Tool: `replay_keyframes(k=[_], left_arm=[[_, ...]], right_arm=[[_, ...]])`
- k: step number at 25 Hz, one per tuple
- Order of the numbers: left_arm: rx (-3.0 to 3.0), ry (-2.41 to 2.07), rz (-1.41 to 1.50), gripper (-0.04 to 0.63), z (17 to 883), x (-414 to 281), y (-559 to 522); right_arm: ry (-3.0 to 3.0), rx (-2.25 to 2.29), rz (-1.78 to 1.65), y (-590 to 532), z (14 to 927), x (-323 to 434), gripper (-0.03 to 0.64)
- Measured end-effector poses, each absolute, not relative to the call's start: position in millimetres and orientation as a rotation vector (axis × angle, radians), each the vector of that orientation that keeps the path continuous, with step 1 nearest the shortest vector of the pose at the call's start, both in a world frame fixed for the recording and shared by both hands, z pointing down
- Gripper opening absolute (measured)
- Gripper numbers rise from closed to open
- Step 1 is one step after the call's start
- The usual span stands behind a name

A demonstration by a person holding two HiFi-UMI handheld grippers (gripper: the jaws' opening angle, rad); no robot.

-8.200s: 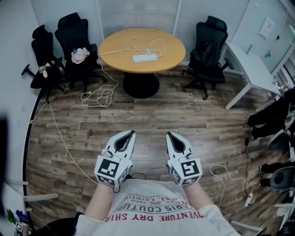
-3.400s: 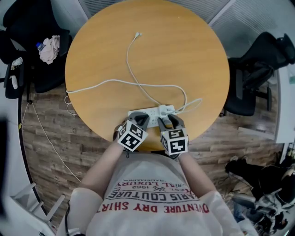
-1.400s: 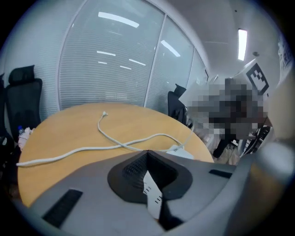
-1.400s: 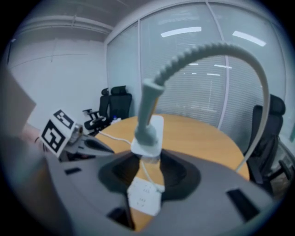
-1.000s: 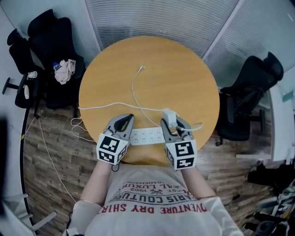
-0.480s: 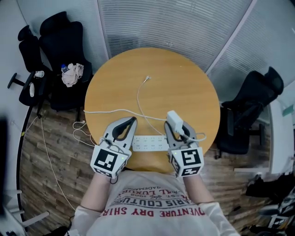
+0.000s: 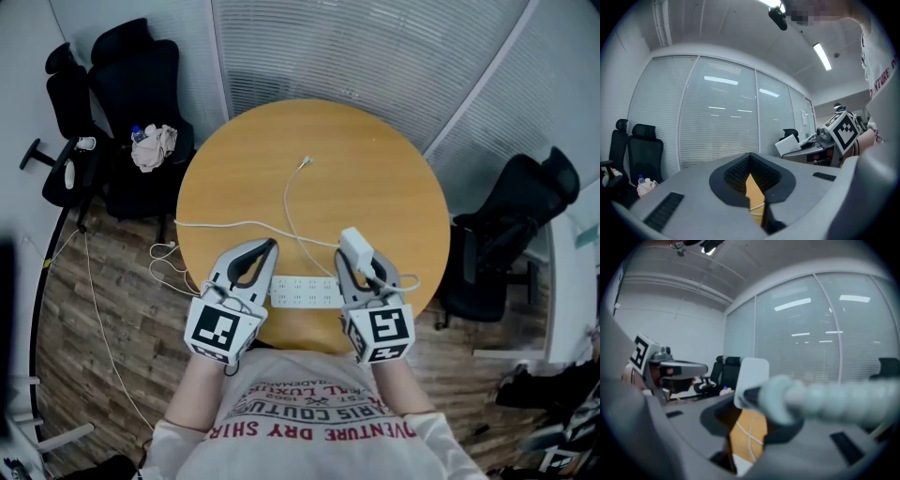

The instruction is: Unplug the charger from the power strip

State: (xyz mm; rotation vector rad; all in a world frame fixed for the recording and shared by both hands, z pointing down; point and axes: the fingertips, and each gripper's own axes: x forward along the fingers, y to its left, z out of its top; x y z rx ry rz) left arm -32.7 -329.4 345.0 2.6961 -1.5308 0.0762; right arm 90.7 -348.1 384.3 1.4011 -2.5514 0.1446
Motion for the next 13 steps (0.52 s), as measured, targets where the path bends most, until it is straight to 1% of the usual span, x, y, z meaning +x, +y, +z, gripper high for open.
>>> replay_keyframes(k=[13], left_arm=[[2.704, -1.504, 0.122, 0.032, 355.4, -24.1, -337.9]], right_arm=[[-2.555, 1.418, 0.191, -355.4, 391.2, 96.9, 0.153]])
